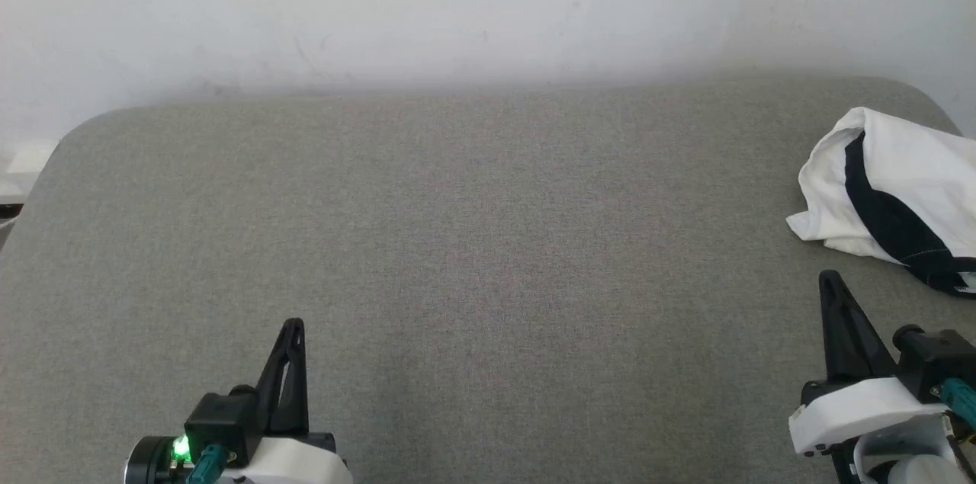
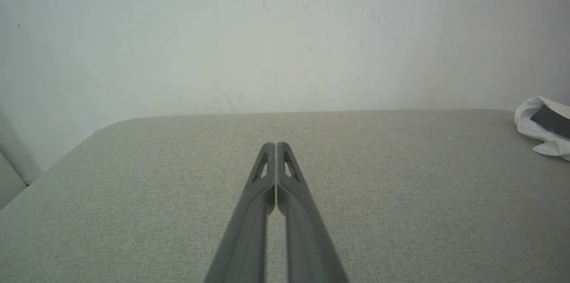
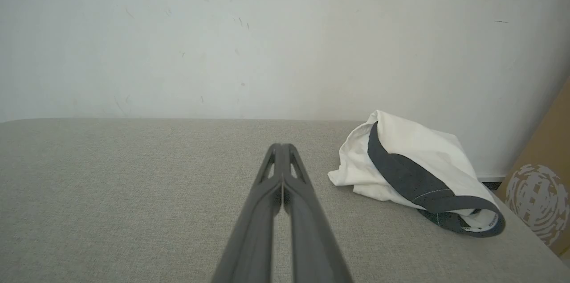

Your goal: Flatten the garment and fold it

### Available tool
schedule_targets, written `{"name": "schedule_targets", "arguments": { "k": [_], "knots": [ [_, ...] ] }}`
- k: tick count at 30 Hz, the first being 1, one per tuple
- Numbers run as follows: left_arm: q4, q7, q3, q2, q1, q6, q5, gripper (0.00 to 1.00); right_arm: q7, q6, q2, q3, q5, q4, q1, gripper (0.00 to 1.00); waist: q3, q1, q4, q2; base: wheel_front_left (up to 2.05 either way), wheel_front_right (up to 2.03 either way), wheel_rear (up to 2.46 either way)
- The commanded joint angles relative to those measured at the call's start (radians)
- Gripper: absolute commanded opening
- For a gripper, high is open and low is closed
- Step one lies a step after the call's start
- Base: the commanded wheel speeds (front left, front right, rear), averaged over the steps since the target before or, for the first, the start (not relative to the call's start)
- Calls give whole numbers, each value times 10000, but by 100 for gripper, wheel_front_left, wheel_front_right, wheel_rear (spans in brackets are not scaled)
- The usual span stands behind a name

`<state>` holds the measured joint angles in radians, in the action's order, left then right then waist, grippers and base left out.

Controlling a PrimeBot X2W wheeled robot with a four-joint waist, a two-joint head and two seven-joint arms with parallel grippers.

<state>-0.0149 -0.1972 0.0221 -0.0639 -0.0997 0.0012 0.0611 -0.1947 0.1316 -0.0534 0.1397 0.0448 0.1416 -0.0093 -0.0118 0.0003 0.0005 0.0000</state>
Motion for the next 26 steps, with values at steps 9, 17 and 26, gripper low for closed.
{"name": "schedule_targets", "arguments": {
  "k": [9, 17, 26],
  "knots": [
    [41, 227, -56, 41, 209, -3, -120, 0, 199, -3, 10, -173, -88, -190, 29, 0, 11, -1, 0, 0, 0, 0, 0],
    [51, 391, -71, 50, 282, -4, -166, 0, 363, -4, 12, -288, -122, -305, 35, 0, 21, -1, 0, 0, 0, 0, 0],
    [62, 575, -89, 60, 365, -5, -218, 0, 548, -4, 14, -417, -160, -434, 42, 0, 32, -1, -1, 0, 0, 0, 0]
  ]
}}
